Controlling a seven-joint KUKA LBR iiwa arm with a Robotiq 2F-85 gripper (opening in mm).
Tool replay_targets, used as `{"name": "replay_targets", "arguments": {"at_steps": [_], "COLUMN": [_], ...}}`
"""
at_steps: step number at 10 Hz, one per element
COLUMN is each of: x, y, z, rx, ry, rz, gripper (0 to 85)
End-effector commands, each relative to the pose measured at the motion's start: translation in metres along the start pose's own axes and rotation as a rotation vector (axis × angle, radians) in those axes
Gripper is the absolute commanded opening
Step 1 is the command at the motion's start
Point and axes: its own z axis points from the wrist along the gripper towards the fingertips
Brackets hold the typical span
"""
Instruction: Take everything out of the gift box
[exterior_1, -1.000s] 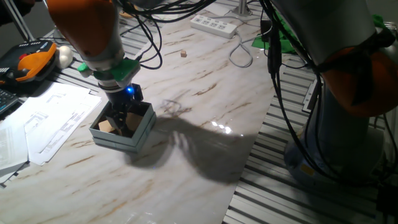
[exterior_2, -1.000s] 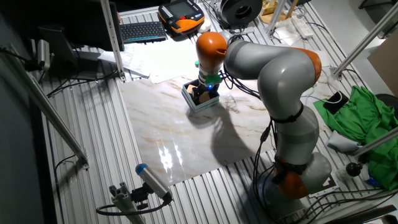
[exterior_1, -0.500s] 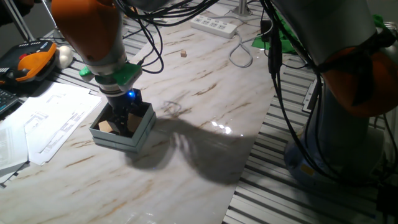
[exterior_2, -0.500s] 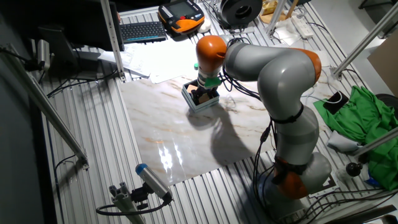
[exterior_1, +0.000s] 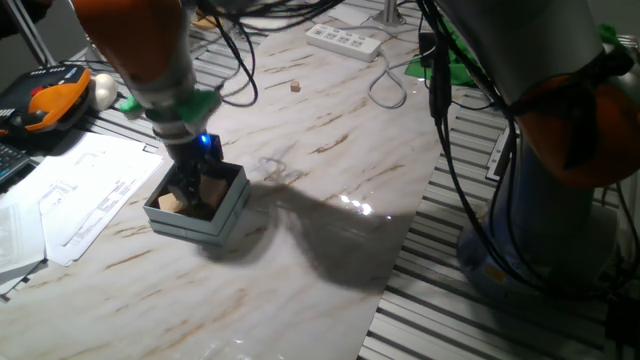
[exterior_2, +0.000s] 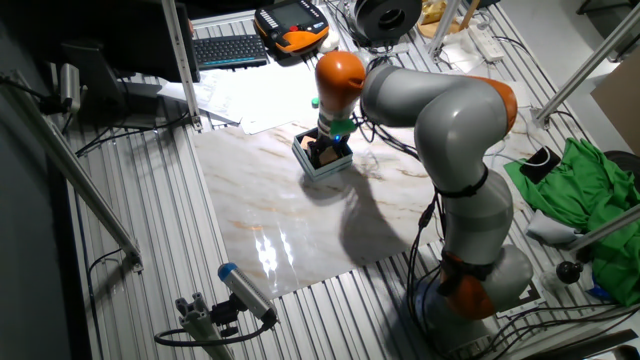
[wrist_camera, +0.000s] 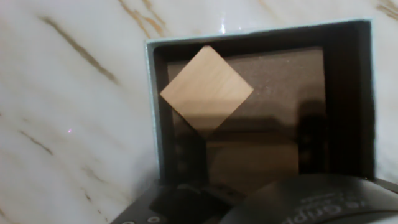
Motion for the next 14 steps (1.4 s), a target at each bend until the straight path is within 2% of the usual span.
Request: {"name": "replay_targets", "arguments": {"at_steps": [1,3,5,8,12,14], "x": [-0.001,0.0,0.005,0.012,0.014,0.016], "y": [-0.002,-0.007,-0.014,-0.025,-0.03,-0.026], "z": [-0.008,-0.021,-0.03,-0.043,-0.047,-0.046], "rx": [-0.001,0.013,0.012,-0.016,-0.024,-0.036], "ry": [0.004,-0.001,-0.002,0.002,0.0,0.003], "rz": [-0.006,-0.014,-0.025,-0.023,-0.019,0.001], "gripper": [0.0,0.0,0.0,0.0,0.0,0.0]}}
